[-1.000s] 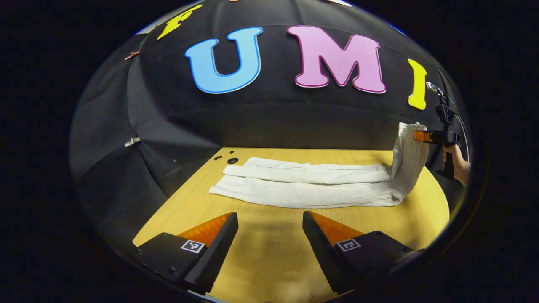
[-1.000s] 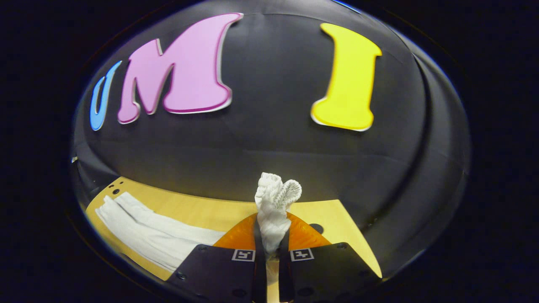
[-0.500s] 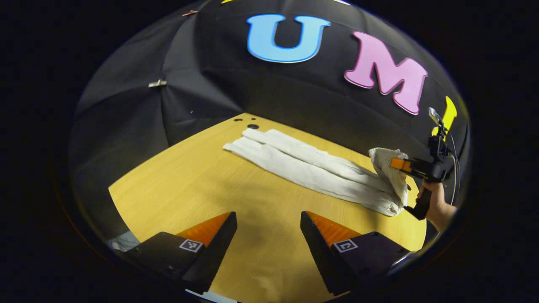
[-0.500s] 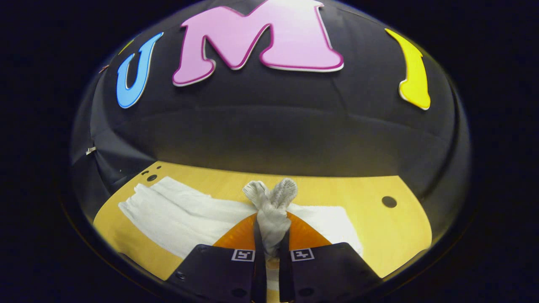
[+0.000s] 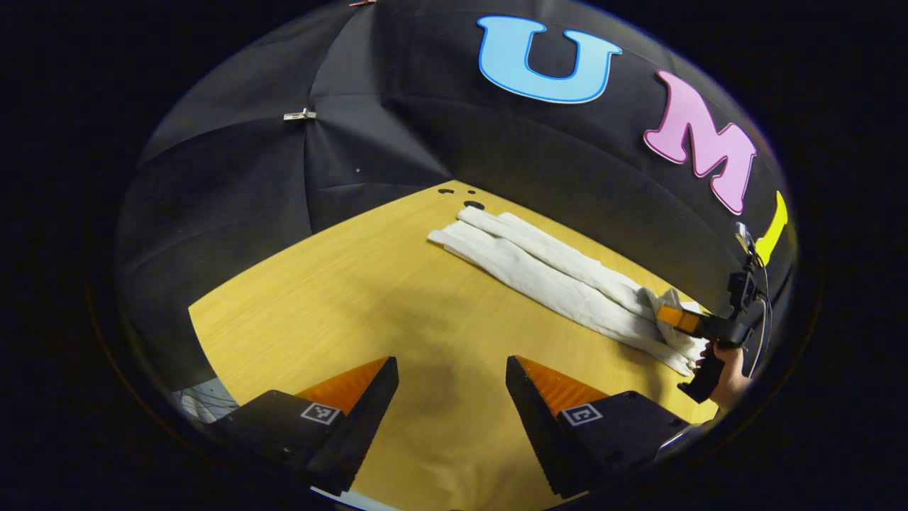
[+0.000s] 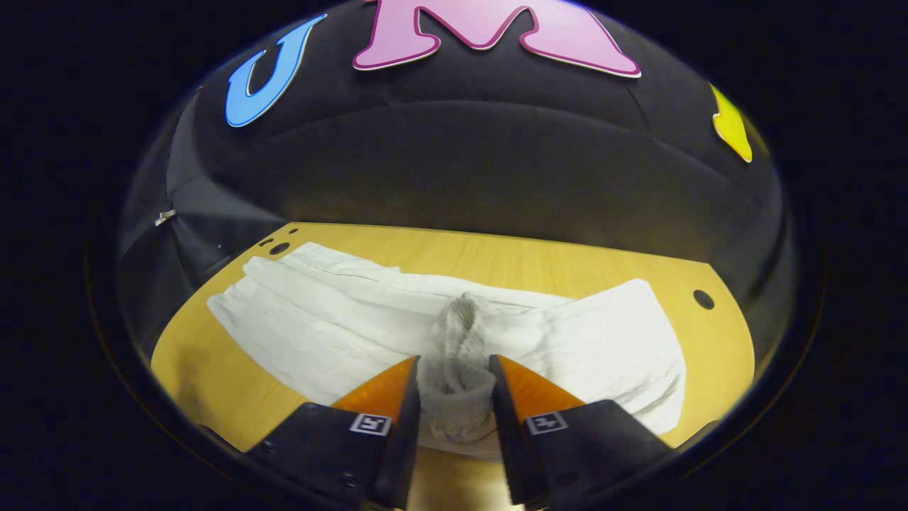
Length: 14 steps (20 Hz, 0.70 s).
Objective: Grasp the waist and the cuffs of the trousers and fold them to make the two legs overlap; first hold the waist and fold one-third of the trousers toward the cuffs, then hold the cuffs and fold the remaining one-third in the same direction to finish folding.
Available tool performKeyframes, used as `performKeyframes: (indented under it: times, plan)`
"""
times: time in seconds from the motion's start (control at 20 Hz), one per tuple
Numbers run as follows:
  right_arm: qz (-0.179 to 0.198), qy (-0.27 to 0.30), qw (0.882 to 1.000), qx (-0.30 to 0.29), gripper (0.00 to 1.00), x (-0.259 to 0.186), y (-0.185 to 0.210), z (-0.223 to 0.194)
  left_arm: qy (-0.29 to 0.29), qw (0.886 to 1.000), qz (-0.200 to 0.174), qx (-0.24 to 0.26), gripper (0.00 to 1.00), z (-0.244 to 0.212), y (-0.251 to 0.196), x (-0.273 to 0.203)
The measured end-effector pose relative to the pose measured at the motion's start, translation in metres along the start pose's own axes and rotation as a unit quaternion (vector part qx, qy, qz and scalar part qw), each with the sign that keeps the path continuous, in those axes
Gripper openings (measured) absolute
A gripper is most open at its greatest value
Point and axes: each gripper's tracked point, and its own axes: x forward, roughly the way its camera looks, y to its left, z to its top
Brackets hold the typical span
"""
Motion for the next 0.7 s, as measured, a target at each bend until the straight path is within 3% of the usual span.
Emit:
performKeyframes:
  times: [0.05,0.25,0.45,0.7]
  plan:
    - [0.007,0.005,1.000,-0.003,0.71,-0.005,0.004,-0.001,-0.004,1.000,-0.002,0.002,0.97,0.011,0.002,0.010]
    - [0.012,-0.014,1.000,-0.001,1.00,-0.042,0.023,0.000,-0.018,1.000,-0.006,0.025,0.97,0.050,0.009,0.058]
    - [0.000,-0.039,0.999,-0.025,0.99,-0.099,0.023,0.009,-0.024,0.999,-0.013,0.045,0.97,0.078,0.007,0.103]
    - [-0.027,-0.040,0.997,-0.055,0.98,-0.180,-0.010,0.007,-0.035,0.997,-0.031,0.068,0.96,0.110,-0.012,0.159]
